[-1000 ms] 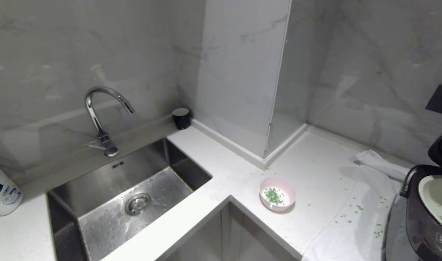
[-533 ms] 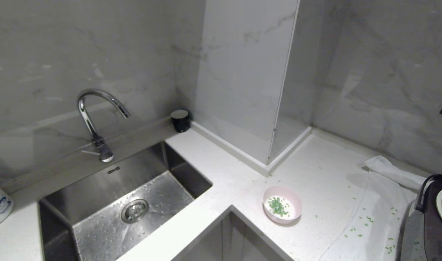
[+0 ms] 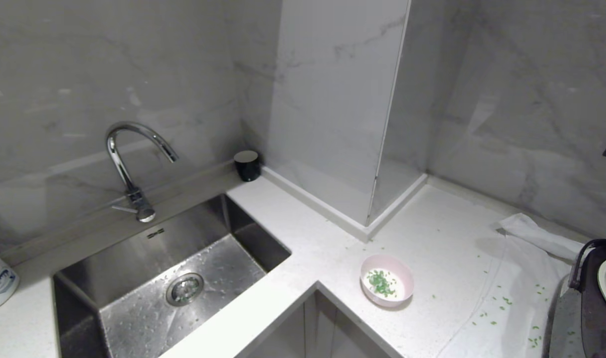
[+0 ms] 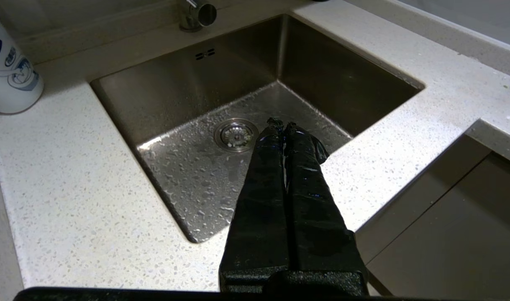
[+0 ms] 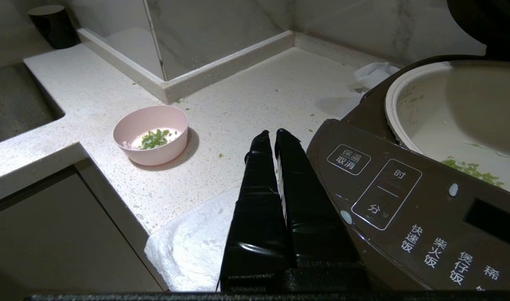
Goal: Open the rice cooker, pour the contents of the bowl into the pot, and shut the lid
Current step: Turn on the tap
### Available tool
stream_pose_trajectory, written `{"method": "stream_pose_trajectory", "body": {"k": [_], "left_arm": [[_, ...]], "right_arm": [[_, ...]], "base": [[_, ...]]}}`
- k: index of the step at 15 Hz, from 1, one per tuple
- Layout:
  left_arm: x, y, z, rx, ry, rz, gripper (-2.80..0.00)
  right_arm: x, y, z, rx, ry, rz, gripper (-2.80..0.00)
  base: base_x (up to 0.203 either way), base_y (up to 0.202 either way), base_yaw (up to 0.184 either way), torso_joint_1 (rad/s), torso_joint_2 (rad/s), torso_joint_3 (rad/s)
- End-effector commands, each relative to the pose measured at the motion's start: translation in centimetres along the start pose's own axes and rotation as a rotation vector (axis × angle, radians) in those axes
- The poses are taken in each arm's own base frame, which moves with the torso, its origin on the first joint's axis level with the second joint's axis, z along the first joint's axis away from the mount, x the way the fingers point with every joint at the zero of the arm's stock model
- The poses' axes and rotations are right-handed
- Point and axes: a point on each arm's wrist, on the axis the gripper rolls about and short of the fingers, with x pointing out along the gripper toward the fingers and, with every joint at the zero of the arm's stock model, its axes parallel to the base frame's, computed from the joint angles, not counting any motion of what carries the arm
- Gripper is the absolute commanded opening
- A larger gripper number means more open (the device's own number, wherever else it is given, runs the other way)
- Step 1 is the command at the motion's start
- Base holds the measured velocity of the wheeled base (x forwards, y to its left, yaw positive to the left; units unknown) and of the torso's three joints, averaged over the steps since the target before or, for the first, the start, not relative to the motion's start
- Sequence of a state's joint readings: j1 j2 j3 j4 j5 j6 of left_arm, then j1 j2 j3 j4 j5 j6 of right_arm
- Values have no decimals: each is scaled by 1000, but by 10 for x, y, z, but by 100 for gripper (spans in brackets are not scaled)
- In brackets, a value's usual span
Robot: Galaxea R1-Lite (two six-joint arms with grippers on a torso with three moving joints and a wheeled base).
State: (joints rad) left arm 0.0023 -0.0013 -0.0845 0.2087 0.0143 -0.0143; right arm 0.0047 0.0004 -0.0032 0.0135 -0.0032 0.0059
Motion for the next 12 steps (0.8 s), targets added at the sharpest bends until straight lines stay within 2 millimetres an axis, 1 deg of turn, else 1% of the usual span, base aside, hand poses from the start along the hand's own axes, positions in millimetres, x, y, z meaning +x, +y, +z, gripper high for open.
{"method": "stream_pose_trajectory", "body": {"k": [1,2,4,6,7,8,10,12], "left_arm": [[0,0,0,-1,-1,6,-280],[-2,0,4,3,-17,15,-280],[-10,0,27,0,-78,22,-280],[-4,0,53,1,-31,22,-280],[3,-1,65,1,-3,21,-280],[15,-1,80,1,29,21,-280],[45,-2,105,-1,79,24,-280],[86,-2,126,-14,140,27,-280]], "right_arm": [[0,0,0,0,0,0,-280],[0,0,0,0,0,0,-280],[0,0,0,0,0,0,-280],[0,0,0,0,0,0,-280],[0,0,0,0,0,1,-280],[0,0,0,0,0,0,-280],[0,0,0,0,0,0,-280],[0,0,0,0,0,0,-280]], "base": [[0,0,0,0,0,0],[0,0,0,0,0,0],[0,0,0,0,0,0],[0,0,0,0,0,0],[0,0,0,0,0,0],[0,0,0,0,0,0],[0,0,0,0,0,0],[0,0,0,0,0,0]]}}
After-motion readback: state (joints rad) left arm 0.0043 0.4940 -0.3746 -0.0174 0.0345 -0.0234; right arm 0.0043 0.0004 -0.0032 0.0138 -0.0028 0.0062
